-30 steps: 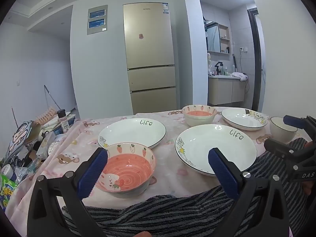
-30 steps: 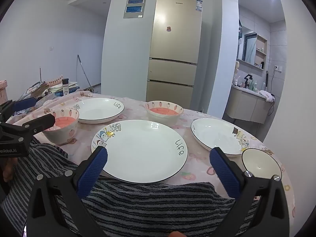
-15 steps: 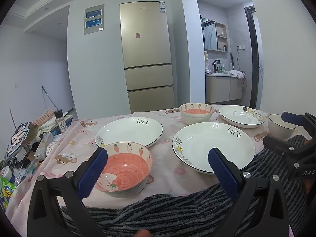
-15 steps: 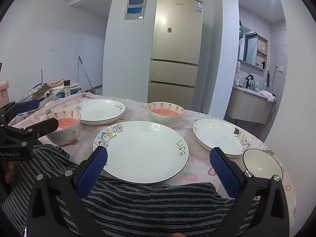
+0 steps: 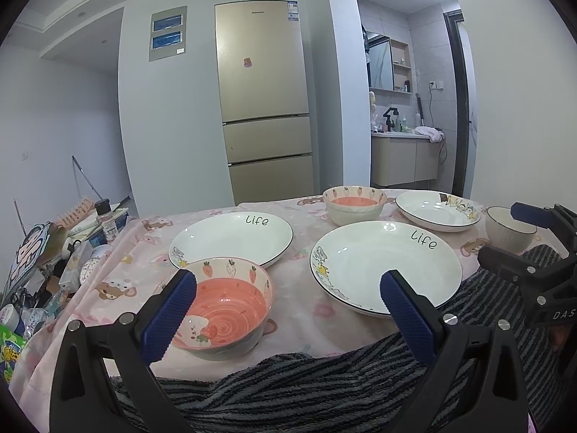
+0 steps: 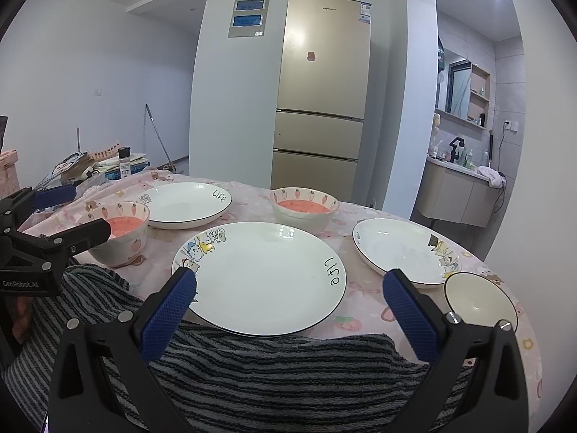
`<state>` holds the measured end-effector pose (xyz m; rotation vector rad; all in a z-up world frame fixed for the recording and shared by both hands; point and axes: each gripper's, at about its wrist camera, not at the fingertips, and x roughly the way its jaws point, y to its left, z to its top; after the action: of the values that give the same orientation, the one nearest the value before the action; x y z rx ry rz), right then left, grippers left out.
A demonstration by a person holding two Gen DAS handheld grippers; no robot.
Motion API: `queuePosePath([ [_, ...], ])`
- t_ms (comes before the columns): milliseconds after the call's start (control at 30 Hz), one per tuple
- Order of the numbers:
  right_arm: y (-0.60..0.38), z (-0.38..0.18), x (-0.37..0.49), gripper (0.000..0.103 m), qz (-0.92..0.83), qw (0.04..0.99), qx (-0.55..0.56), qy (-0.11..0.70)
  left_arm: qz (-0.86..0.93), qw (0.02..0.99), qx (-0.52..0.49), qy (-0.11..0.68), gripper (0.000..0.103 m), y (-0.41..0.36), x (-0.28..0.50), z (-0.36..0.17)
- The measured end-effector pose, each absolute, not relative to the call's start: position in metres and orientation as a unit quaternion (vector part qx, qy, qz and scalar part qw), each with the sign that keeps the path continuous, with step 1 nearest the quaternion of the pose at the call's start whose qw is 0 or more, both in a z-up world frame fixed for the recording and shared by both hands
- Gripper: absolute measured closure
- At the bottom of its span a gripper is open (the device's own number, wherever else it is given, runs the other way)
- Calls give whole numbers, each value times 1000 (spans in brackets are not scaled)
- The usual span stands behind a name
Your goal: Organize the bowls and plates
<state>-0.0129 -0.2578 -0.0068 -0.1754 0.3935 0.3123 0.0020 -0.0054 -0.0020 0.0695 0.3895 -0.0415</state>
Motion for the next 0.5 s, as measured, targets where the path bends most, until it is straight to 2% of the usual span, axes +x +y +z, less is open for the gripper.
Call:
queuePosePath([
  [500,-257,-8,-12,0,155,964,-86,196,-24,980,34,196,0,-6,3,-3],
])
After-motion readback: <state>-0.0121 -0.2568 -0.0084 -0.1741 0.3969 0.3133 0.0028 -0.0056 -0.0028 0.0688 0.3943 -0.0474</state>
